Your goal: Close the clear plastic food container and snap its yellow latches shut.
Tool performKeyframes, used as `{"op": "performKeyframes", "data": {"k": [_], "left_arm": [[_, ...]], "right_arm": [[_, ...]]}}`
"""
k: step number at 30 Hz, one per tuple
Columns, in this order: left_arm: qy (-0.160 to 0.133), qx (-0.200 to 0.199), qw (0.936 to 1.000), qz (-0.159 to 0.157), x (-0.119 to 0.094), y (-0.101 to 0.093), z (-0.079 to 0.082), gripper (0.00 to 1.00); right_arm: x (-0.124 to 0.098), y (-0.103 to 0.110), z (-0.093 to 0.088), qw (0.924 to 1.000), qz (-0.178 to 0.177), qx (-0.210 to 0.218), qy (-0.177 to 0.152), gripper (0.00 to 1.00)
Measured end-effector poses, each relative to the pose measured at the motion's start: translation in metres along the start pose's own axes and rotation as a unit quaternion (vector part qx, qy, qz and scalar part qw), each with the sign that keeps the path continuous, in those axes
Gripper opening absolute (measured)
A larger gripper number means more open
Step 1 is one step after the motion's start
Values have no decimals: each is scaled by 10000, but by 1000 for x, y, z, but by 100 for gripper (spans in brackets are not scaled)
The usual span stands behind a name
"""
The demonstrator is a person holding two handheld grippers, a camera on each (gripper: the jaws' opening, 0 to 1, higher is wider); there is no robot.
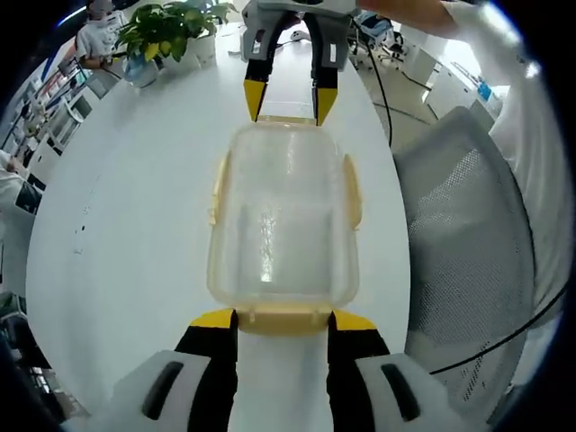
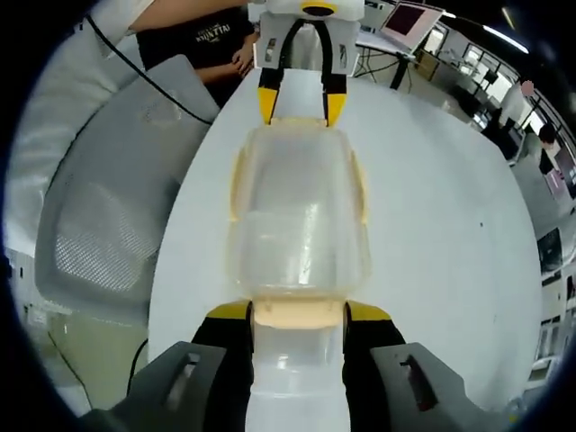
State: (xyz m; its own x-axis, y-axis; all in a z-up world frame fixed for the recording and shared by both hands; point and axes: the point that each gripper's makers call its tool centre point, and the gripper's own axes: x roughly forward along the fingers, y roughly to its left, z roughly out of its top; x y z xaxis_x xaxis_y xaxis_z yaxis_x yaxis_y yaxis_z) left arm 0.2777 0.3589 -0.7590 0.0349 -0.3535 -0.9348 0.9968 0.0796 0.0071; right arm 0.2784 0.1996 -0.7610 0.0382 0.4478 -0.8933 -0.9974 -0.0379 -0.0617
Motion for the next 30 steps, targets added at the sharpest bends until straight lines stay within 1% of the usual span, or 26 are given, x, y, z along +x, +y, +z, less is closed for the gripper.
{"op": "performKeyframes", "data": {"k": [5, 14, 17, 21, 30], "left_arm": [[12, 62, 10000, -32, 6, -2, 16, 34], [-41, 106, 9998, -133, 20, -3, 39, 34], [-74, 105, 9999, -116, 25, -2, 46, 34], [-58, 103, 9998, -164, 31, -4, 54, 34], [-145, 93, 9996, -226, 36, -6, 68, 34]], "right_arm": [[-5, 2, -14, 10000, -2, 60, 49, 34], [-16, 5, -40, 9998, -8, 165, 112, 34], [-18, 4, -50, 9997, -44, 173, 169, 34], [-20, 6, -58, 9996, -11, 206, 213, 34], [-23, 8, -73, 9994, 3, 242, 257, 34]]}}
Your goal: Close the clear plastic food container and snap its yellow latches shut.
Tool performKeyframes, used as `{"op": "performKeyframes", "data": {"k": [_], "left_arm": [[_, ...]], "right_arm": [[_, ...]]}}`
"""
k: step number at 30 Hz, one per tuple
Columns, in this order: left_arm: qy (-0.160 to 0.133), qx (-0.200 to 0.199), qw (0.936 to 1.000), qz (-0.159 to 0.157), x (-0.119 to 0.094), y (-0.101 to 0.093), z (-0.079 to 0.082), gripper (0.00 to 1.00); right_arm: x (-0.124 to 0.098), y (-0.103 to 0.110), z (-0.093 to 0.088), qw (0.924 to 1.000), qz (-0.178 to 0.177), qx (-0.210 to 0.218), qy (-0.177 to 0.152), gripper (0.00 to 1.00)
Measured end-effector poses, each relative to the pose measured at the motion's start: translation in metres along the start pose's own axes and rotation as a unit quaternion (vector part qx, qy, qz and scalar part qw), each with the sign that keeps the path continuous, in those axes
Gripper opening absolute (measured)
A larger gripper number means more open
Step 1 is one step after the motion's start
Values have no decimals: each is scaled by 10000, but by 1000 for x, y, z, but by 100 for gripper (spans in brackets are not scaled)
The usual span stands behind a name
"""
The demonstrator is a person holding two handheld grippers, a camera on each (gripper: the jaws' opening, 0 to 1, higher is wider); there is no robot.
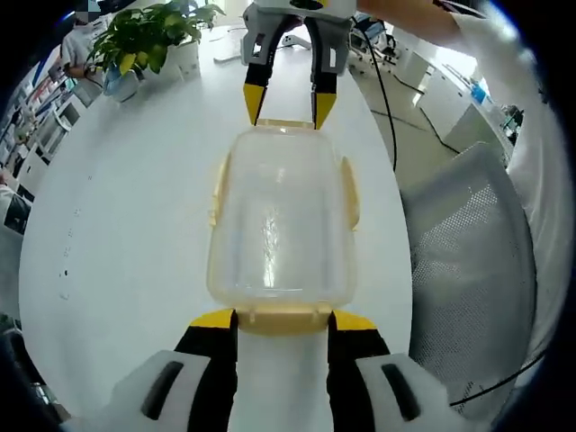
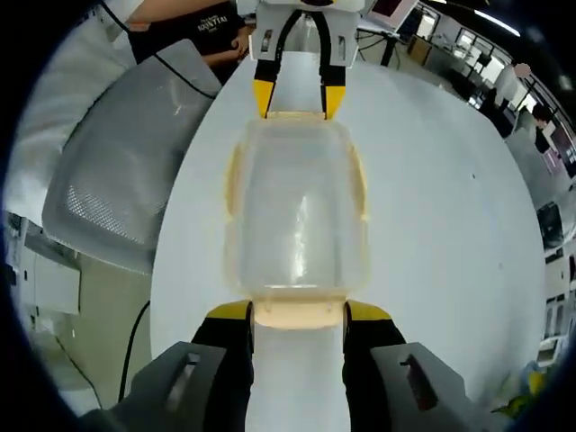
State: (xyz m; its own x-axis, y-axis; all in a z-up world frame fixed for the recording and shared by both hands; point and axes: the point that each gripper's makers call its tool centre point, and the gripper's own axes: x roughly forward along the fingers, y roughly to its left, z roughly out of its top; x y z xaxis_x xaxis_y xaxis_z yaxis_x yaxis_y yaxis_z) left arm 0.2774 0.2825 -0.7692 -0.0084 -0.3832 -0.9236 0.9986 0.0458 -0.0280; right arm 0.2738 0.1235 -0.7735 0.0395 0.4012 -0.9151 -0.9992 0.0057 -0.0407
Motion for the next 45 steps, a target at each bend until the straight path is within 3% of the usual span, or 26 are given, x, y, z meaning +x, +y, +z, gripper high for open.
{"op": "performKeyframes", "data": {"k": [10, 29, 45], "left_arm": [[68, -13, 10000, -27, 7, -1, 8, 34], [323, -76, 9994, -67, 15, -4, 1, 34], [335, -68, 9994, -95, 15, -4, 1, 34]], "right_arm": [[0, 0, -12, 10000, 37, 0, 92, 35], [2, 3, -9, 9999, 138, 2, 3, 35], [5, 3, -9, 9999, 158, 18, 48, 35]]}}
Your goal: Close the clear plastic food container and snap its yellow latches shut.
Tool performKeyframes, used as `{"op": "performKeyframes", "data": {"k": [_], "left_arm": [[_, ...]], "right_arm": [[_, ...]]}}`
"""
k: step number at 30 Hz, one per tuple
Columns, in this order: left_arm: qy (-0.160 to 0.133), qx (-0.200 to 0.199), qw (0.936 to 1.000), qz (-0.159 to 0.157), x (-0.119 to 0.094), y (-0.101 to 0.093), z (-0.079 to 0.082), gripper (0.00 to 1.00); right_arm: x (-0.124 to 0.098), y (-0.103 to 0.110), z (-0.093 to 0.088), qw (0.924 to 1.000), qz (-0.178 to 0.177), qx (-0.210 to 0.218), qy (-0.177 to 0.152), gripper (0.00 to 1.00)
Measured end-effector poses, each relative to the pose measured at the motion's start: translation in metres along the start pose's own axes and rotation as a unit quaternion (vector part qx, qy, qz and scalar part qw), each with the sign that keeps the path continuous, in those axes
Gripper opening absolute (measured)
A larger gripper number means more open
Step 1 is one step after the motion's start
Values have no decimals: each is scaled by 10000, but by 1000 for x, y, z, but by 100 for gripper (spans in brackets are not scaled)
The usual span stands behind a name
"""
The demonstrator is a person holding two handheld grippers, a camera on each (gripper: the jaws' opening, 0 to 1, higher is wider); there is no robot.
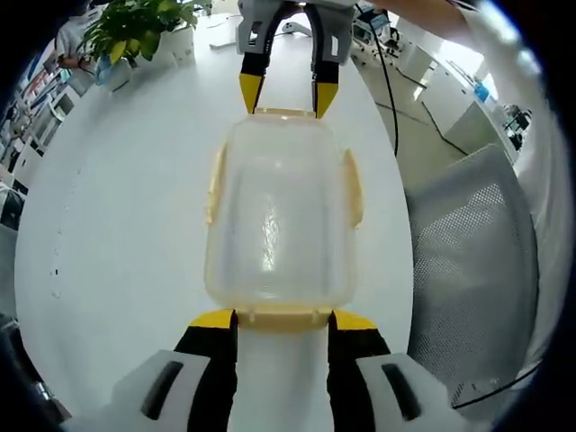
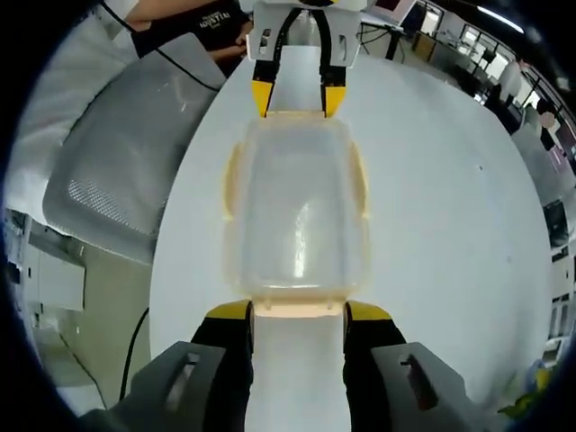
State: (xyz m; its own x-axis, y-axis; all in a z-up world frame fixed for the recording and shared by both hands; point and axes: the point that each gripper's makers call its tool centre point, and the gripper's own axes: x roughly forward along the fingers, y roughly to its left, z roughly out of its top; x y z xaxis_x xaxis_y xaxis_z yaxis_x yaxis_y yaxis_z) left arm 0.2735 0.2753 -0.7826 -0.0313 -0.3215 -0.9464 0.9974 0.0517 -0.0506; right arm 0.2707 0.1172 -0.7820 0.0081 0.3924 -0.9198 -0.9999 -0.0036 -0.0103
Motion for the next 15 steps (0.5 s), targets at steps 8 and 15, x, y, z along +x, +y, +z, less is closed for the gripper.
{"op": "performKeyframes", "data": {"k": [8, 15], "left_arm": [[5, 38, 10000, -16, 0, 1, -1, 34], [11, 51, 10000, -16, 0, 1, -1, 34]], "right_arm": [[1, 0, 0, 10000, 28, -4, -9, 35], [2, -1, -1, 10000, 40, -28, 36, 35]]}}
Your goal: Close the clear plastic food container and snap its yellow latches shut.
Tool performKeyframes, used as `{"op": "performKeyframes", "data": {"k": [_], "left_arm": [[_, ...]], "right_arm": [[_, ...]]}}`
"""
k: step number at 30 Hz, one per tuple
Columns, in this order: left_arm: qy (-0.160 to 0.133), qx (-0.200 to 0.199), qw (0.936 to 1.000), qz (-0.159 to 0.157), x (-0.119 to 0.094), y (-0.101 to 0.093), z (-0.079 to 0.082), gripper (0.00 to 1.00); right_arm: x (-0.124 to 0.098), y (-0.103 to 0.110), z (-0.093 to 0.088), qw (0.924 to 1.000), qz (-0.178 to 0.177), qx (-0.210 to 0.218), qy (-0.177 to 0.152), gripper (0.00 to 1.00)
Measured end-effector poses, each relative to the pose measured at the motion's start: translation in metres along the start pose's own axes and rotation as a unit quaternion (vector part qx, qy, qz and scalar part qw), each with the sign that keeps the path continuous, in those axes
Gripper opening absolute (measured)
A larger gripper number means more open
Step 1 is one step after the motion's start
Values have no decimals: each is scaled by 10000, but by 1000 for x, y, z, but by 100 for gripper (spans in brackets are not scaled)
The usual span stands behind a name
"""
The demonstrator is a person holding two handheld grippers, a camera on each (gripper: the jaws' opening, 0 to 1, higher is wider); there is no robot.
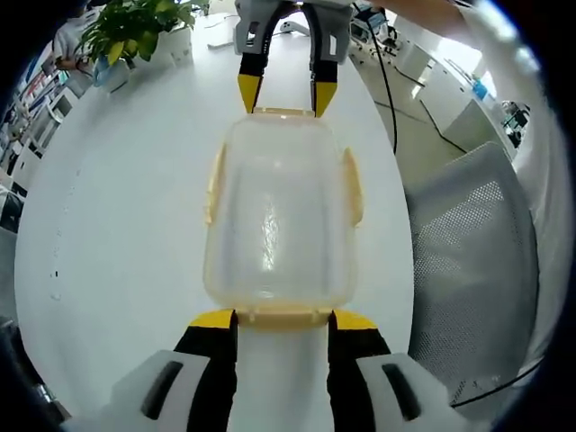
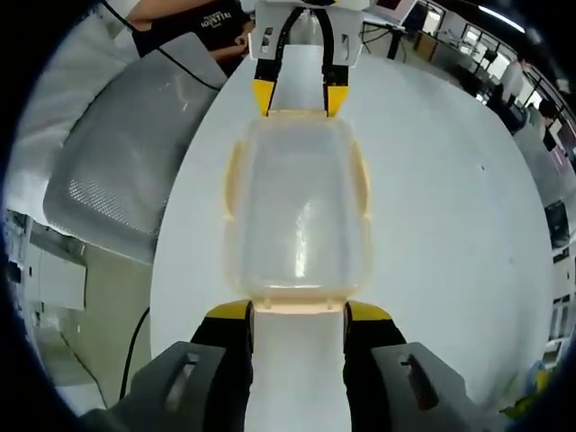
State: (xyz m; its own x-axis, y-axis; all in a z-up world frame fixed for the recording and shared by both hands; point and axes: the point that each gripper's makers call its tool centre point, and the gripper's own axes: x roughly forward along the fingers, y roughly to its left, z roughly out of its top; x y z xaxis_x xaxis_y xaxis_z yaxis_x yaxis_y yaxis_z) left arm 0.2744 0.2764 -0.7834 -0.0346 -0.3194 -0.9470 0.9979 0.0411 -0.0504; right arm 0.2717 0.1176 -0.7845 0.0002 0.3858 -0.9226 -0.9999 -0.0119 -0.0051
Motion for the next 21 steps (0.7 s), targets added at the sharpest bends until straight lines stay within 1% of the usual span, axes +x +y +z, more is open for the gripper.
{"op": "performKeyframes", "data": {"k": [18, 21], "left_arm": [[79, 92, 9999, 12, 2, 1, -3, 34], [117, 209, 9997, 19, 2, 2, -5, 34]], "right_arm": [[1, -2, -3, 10000, 34, 38, 7, 36], [3, -2, -5, 10000, 44, 35, 36, 36]]}}
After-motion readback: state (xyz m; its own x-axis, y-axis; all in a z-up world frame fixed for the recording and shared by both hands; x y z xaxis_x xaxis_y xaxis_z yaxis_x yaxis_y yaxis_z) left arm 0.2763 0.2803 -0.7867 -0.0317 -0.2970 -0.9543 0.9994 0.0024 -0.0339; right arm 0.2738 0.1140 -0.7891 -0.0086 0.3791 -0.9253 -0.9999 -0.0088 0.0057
